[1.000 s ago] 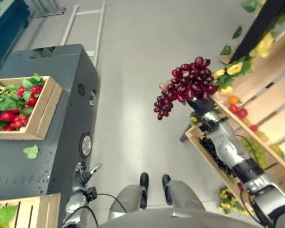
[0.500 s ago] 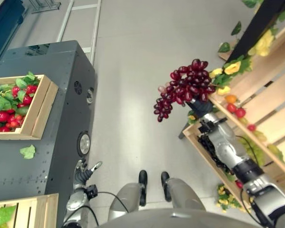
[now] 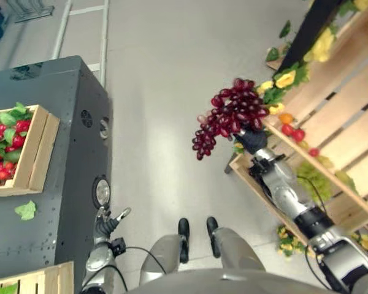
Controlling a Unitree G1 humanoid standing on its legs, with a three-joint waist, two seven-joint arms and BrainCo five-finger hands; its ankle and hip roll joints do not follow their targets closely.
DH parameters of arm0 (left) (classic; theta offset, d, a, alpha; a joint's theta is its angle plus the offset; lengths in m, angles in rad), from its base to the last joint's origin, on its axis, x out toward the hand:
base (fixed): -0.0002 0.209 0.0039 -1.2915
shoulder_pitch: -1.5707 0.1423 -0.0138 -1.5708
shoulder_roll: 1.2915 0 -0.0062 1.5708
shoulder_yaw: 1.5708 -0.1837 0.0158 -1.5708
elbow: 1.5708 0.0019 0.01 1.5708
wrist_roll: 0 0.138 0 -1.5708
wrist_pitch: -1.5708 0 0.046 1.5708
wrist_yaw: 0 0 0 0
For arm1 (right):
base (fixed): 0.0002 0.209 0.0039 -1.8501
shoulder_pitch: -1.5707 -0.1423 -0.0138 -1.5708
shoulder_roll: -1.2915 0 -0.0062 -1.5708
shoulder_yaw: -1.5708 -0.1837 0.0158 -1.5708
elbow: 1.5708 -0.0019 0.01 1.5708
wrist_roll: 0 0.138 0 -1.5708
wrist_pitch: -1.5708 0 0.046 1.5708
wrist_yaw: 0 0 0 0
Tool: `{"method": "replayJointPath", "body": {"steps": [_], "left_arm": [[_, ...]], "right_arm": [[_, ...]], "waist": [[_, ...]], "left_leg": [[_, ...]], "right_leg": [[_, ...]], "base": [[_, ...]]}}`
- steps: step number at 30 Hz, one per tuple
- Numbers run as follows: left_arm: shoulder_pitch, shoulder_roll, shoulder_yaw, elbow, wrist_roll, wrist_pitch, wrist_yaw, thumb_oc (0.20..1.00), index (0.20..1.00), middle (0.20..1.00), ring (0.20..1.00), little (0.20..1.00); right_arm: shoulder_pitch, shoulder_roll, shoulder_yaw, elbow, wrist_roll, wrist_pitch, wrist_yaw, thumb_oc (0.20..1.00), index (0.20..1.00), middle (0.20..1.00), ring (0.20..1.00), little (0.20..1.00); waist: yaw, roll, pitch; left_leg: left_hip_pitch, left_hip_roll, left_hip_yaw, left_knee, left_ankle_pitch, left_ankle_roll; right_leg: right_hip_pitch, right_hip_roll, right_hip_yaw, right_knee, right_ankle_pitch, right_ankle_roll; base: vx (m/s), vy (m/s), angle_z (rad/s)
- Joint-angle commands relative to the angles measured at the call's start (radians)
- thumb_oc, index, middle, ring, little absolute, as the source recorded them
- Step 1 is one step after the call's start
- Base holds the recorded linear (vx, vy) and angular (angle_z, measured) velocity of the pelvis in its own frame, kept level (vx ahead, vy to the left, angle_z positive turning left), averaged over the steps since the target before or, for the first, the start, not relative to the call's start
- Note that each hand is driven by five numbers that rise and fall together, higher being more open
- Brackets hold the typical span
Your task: Pick up the fruits from the basket on one side to the basket on the other side
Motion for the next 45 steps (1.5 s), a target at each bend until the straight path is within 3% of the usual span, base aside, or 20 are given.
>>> {"method": "replayJointPath", "body": {"steps": [1,4,7,8,9,10,11,12,20,25,32,33,34,35,36,40,42,45], "left_arm": [[-0.001,0.058,0.045,-0.048,0.035,-0.061,0.021,1.0,1.0,1.0,1.0,1.0],[-0.014,0.072,0.049,-0.048,0.067,-0.062,0.037,1.0,1.0,1.0,1.0,1.0],[-0.018,0.077,0.054,-0.044,0.07,-0.063,0.045,1.0,1.0,1.0,1.0,1.0],[-0.019,0.084,0.054,-0.05,0.06,-0.063,0.047,1.0,1.0,1.0,1.0,1.0],[-0.02,0.088,0.049,-0.05,0.052,-0.057,0.036,1.0,1.0,1.0,1.0,1.0],[-0.018,0.088,0.048,-0.051,0.047,-0.056,0.033,1.0,1.0,1.0,1.0,1.0],[-0.018,0.088,0.048,-0.051,0.047,-0.056,0.033,1.0,1.0,1.0,1.0,1.0],[-0.007,0.086,0.048,-0.053,0.036,-0.052,0.023,1.0,1.0,1.0,1.0,1.0],[0.007,0.055,0.028,-0.049,0.005,-0.05,-0.004,1.0,1.0,1.0,1.0,1.0],[0.012,0.042,0.006,-0.06,-0.003,-0.048,-0.022,1.0,1.0,1.0,1.0,1.0],[0.001,0.036,-0.005,-0.046,-0.007,-0.049,-0.027,1.0,1.0,1.0,1.0,1.0],[-0.004,0.036,-0.006,-0.046,-0.005,-0.05,-0.025,1.0,1.0,1.0,1.0,1.0],[-0.004,0.036,-0.006,-0.046,-0.005,-0.05,-0.025,1.0,1.0,1.0,1.0,1.0],[-0.01,0.036,-0.007,-0.044,-0.005,-0.051,-0.024,1.0,1.0,1.0,1.0,1.0],[-0.011,0.038,-0.004,-0.048,-0.013,-0.055,-0.025,1.0,1.0,1.0,1.0,1.0],[-0.002,0.042,0.008,-0.039,-0.035,-0.055,-0.023,1.0,1.0,1.0,1.0,1.0],[-0.033,0.051,-0.009,-0.034,-0.024,-0.054,-0.017,1.0,1.0,1.0,1.0,1.0],[-0.045,0.064,-0.012,-0.049,-0.016,-0.057,-0.013,1.0,1.0,1.0,1.0,1.0]], "right_arm": [[-0.041,0.021,-0.008,-0.077,-0.024,-0.053,0.027,0.2,0.2,0.2,0.2,0.2],[-0.047,0.026,0.015,-0.07,-0.047,-0.049,0.025,0.2,0.2,0.2,0.2,0.2],[-0.059,0.037,0.029,-0.064,-0.051,-0.049,0.023,0.2,0.2,0.2,0.2,0.2],[-0.061,0.051,0.04,-0.07,-0.051,-0.05,0.023,0.2,0.2,0.2,0.2,0.2],[-0.058,0.055,0.051,-0.057,-0.052,-0.046,0.027,0.2,0.2,0.2,0.2,0.2],[-0.06,0.06,0.059,-0.054,-0.049,-0.044,0.03,0.2,0.2,0.2,0.2,0.2],[-0.06,0.06,0.059,-0.054,-0.049,-0.044,0.031,0.2,0.2,0.2,0.2,0.2],[-0.067,0.068,0.078,-0.039,-0.052,-0.037,0.037,0.2,0.2,0.2,0.2,0.2],[-0.079,0.038,0.102,-0.041,-0.04,-0.029,0.045,0.206,0.206,0.206,0.206,0.206],[-0.062,0.0,0.092,-0.04,-0.038,-0.021,0.054,0.216,0.216,0.216,0.216,0.216],[-0.042,-0.024,0.059,-0.044,-0.034,-0.036,0.045,0.206,0.206,0.206,0.206,0.206],[-0.025,-0.027,0.036,-0.041,-0.03,-0.042,0.038,0.203,0.203,0.203,0.203,0.203],[-0.025,-0.027,0.036,-0.041,-0.03,-0.042,0.038,0.203,0.203,0.203,0.203,0.203],[-0.021,-0.031,0.029,-0.039,-0.035,-0.045,0.035,0.203,0.203,0.203,0.203,0.203],[-0.025,-0.031,0.021,-0.027,-0.042,-0.05,0.029,0.206,0.206,0.206,0.206,0.206],[-0.031,-0.018,0.01,-0.013,-0.037,-0.059,0.023,0.216,0.216,0.216,0.216,0.216],[-0.019,-0.025,-0.027,-0.007,-0.037,-0.073,0.006,0.213,0.213,0.213,0.213,0.213],[-0.022,-0.026,-0.039,-0.005,-0.027,-0.078,-0.003,0.219,0.219,0.219,0.219,0.219]], "waist": [[-0.008,-0.014,0.002],[-0.02,-0.011,0.021],[-0.018,-0.015,0.029],[0.014,-0.004,0.039],[0.023,0.012,0.025],[0.028,0.016,0.014],[0.029,0.016,0.014],[0.062,0.007,-0.012],[0.085,0.037,-0.021],[0.067,0.061,-0.014],[0.054,0.067,0.016],[0.048,0.061,0.034],[0.047,0.062,0.034],[0.05,0.061,0.049],[0.062,0.048,0.06],[0.054,0.051,0.046],[0.032,0.062,0.06],[0.03,0.061,0.07]], "left_leg": [[-0.036,-0.005,0.012,0.172,-0.163,0.007],[-0.037,-0.02,0.038,0.164,-0.165,0.013],[-0.035,-0.018,0.051,0.159,-0.165,0.013],[-0.045,0.004,0.065,0.163,-0.149,0.009],[-0.06,0.01,0.058,0.154,-0.123,0.011],[-0.067,0.006,0.054,0.142,-0.112,0.014],[-0.068,0.007,0.054,0.141,-0.111,0.014],[-0.067,-0.015,0.071,0.104,-0.095,0.02],[-0.062,0.001,0.079,0.094,-0.067,-0.009],[-0.077,0.007,0.05,0.072,-0.025,-0.034],[-0.119,0.018,0.031,0.127,0.0,-0.073],[-0.151,0.022,0.025,0.19,0.01,-0.105],[-0.152,0.022,0.024,0.192,0.01,-0.106],[-0.167,0.017,-0.008,0.237,0.036,-0.131],[-0.173,-0.027,-0.124,0.298,-0.006,-0.133],[-0.17,-0.002,-0.28,0.229,-0.061,-0.087],[-0.16,0.007,-0.219,0.198,-0.05,-0.083],[-0.177,-0.015,-0.226,0.22,-0.057,-0.084]], "right_leg": [[-0.001,-0.104,0.075,-0.093,0.091,0.184],[-0.025,-0.119,0.096,-0.095,0.115,0.209],[-0.042,-0.124,0.078,-0.094,0.131,0.21],[-0.066,-0.151,-0.106,-0.02,0.099,0.185],[-0.042,-0.152,-0.212,0.088,0.036,0.156],[-0.026,-0.151,-0.254,0.131,0.008,0.145],[-0.026,-0.151,-0.254,0.13,0.008,0.145],[0.06,-0.133,-0.308,0.12,-0.04,0.125],[0.088,-0.11,-0.327,-0.022,-0.04,0.095],[0.077,-0.099,-0.33,-0.074,-0.019,0.081],[0.078,-0.095,-0.328,-0.077,-0.008,0.066],[0.087,-0.102,-0.331,-0.082,-0.01,0.057],[0.087,-0.101,-0.333,-0.082,-0.01,0.057],[0.088,-0.103,-0.334,-0.076,-0.008,0.051],[0.064,-0.11,-0.316,-0.058,0.0,0.051],[0.0,-0.094,-0.264,0.01,-0.026,0.065],[-0.004,-0.121,-0.296,0.014,-0.024,0.072],[-0.037,-0.134,-0.291,0.039,-0.028,0.077]], "base": [[-0.1,0.21,-0.16],[-0.07,0.14,-0.16],[-0.06,0.043,-0.29],[-0.17,0.025,-0.31],[-0.2,0.05,-0.16],[-0.12,0.039,0.04],[-0.05,0.061,0.23],[-0.03,0.034,0.23],[-0.02,-0.041,-0.33],[-0.1,-0.074,0.16],[-0.09,-0.065,0.19],[-0.05,-0.053,0.24],[-0.08,-0.068,0.4],[-0.12,0.011,0.35],[-0.15,0.03,0.23],[-0.01,0.083,-0.14],[-0.05,0.056,-0.16],[-0.05,0.093,0.11]]}}
